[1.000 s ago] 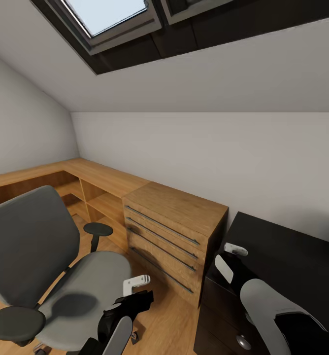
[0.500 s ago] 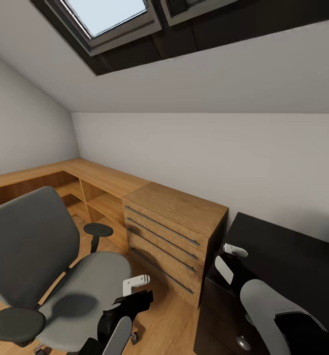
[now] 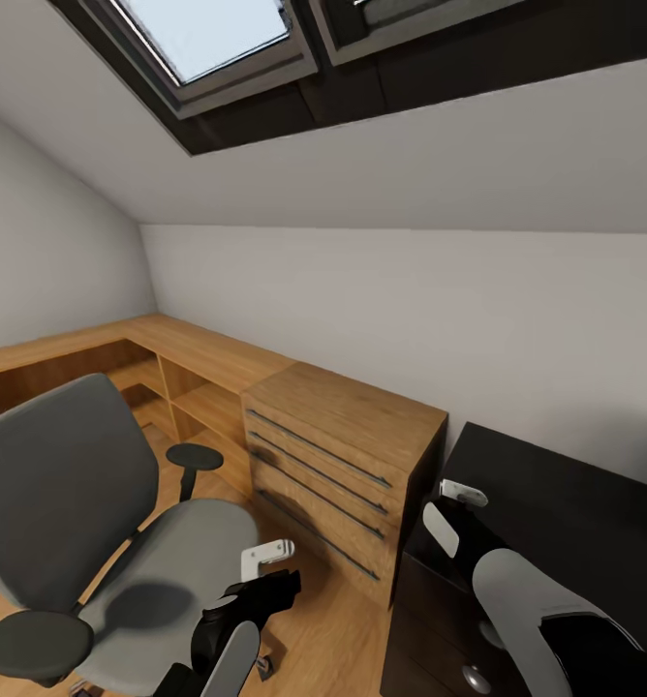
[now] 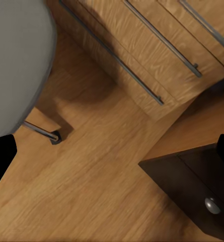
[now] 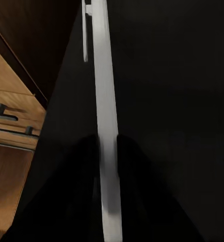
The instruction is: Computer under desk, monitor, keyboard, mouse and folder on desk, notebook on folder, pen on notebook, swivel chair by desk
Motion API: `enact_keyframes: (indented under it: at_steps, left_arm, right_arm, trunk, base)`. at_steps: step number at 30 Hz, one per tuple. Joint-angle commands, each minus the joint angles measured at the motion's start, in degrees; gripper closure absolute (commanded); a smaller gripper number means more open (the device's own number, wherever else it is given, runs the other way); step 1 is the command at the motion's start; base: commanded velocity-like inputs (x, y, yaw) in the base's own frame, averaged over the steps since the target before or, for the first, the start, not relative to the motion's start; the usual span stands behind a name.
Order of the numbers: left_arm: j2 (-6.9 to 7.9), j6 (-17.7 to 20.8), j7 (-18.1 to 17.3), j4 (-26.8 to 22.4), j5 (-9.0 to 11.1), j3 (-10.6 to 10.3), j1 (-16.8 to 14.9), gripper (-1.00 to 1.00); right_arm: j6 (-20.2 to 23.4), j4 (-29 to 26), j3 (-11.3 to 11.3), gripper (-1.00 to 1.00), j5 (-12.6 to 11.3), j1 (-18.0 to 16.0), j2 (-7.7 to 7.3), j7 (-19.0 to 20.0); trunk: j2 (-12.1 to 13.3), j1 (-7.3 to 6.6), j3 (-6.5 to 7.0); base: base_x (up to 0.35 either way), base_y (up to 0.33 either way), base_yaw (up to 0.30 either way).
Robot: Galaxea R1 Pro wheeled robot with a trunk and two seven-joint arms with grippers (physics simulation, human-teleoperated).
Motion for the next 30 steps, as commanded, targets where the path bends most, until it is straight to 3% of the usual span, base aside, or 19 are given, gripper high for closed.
enact_keyframes:
  at_steps: [1,6,10,11,19,20,22,25,30]
  left_arm:
    - [0.01,0.0,0.6,-0.1,0.6,-0.1,-0.1,-1.00]
    - [-0.01,0.0,0.6,0.0,0.6,-0.1,-0.1,-1.00]
    - [-0.06,0.0,0.6,0.0,0.6,-0.1,-0.1,-1.00]
    - [-0.07,0.0,0.6,0.1,0.6,-0.2,-0.1,-1.00]
    - [-0.08,0.0,0.6,0.1,0.4,-0.6,-0.1,-1.00]
    - [-0.08,0.0,0.6,0.1,0.4,-0.7,-0.1,-1.00]
    - [-0.08,0.0,0.6,0.1,0.3,-0.7,-0.1,-1.00]
    - [-0.08,0.0,0.8,0.2,0.2,-0.7,-0.1,-1.00]
    - [-0.08,0.0,0.8,0.2,0.2,-0.7,-0.1,-1.00]
  right_arm:
    - [0.3,-0.2,0.4,1.00,-0.3,0.0,-0.06,-0.4]
    - [0.2,-3.6,-0.1,1.00,-0.5,0.0,-0.17,-0.5]
    - [0.6,-7.5,-3.3,1.00,-1.8,0.0,-0.32,-0.7]
    - [0.8,-9.3,-6.5,1.00,-2.6,0.1,-1.40,-0.7]
    - [0.9,-9.8,-7.9,1.00,-3.4,0.1,-2.45,-0.6]
    - [1.5,-10.6,-10.9,1.00,-5.2,0.1,-2.55,-0.7]
    - [1.9,-12.0,-12.2,1.00,-5.7,0.1,-2.57,-0.7]
    - [4.3,-15.4,-13.8,1.00,-6.2,0.2,-2.75,-0.9]
    - [4.4,-15.5,-14.4,1.00,-6.3,0.2,-3.17,-0.9]
  trunk:
    - [0.4,-0.23,0.12]
    - [2.4,-1.32,1.02]
    - [4.0,-2.20,1.73]
    - [4.4,-2.42,1.91]
    - [7.6,-4.18,3.35]
    - [8.0,-4.40,3.53]
    - [8.8,-4.84,3.89]
    - [10.0,-5.50,4.43]
    - [10.8,-5.94,4.82]
  base:
    - [-0.022,0.000,0.000]
    - [-0.210,0.000,0.000]
    - [-0.306,-0.010,0.000]
    - [-0.334,-0.064,0.000]
    - [-0.336,-0.072,0.000]
    - [-0.282,-0.065,0.000]
    - [-0.191,-0.043,0.000]
    - [-0.073,-0.016,-0.004]
    - [-0.001,0.000,-0.206]
